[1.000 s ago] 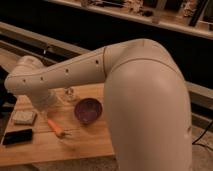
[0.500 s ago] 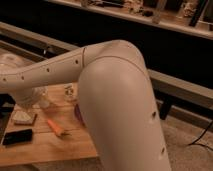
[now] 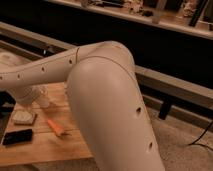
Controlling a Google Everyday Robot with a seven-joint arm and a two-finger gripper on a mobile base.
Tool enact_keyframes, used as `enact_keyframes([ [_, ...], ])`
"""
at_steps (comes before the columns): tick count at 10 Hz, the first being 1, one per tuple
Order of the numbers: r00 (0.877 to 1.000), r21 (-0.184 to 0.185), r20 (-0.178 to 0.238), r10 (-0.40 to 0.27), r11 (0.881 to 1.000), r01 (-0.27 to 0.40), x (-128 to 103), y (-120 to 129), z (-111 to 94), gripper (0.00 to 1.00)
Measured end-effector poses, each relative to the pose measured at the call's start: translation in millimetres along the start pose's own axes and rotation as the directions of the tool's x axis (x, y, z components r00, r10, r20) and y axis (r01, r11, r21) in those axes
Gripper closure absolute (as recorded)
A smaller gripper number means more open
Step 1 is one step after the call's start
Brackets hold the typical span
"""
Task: Place the pepper on the white sponge
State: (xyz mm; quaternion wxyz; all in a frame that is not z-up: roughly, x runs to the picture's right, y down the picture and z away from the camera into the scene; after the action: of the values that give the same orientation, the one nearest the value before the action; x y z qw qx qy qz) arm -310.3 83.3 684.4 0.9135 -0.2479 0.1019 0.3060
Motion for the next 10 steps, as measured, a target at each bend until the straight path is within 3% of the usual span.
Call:
enact_keyframes([
  [5, 0.995, -0.014, -0.078, 0.065, 0.998, -0.066, 38, -1, 12, 0.35],
  [10, 0.988, -0.051, -0.140, 0.069, 0.996, -0.077, 72, 24, 31, 0.35],
])
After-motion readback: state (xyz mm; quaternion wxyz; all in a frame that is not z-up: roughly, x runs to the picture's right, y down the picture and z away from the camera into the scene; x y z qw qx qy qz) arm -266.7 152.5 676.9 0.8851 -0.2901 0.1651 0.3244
